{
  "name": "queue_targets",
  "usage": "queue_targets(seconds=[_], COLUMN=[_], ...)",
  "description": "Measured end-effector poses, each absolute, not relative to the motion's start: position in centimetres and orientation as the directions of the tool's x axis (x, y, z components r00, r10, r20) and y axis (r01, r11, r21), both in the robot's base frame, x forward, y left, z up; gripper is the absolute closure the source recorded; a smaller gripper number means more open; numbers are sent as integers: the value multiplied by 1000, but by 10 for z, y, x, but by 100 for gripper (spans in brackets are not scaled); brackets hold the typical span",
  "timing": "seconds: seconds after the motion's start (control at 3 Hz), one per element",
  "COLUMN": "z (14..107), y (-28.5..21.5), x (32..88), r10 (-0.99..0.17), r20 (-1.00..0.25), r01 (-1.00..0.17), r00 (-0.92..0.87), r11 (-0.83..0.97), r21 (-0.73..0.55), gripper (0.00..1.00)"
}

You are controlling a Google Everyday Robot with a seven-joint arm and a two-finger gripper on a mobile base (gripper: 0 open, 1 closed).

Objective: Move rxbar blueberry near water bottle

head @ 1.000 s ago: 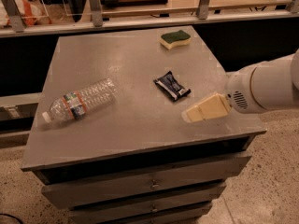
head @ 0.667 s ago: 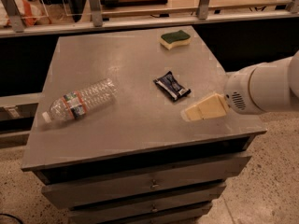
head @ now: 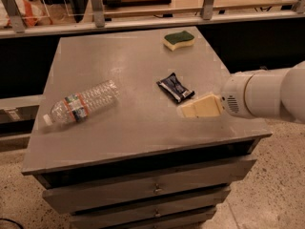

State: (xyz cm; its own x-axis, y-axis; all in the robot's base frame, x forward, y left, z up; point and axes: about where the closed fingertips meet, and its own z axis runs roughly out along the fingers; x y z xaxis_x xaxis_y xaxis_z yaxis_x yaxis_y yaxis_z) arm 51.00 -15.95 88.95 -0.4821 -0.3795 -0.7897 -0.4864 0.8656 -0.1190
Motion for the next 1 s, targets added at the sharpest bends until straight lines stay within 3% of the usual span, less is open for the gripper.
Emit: queue_targets(seconds=[1.0], z=[867], y=[-128], x=[541], r10=[-329], r20=[-855], r01=[-549], r00=[-401], r11=[833], r21=[-63], gripper=[0])
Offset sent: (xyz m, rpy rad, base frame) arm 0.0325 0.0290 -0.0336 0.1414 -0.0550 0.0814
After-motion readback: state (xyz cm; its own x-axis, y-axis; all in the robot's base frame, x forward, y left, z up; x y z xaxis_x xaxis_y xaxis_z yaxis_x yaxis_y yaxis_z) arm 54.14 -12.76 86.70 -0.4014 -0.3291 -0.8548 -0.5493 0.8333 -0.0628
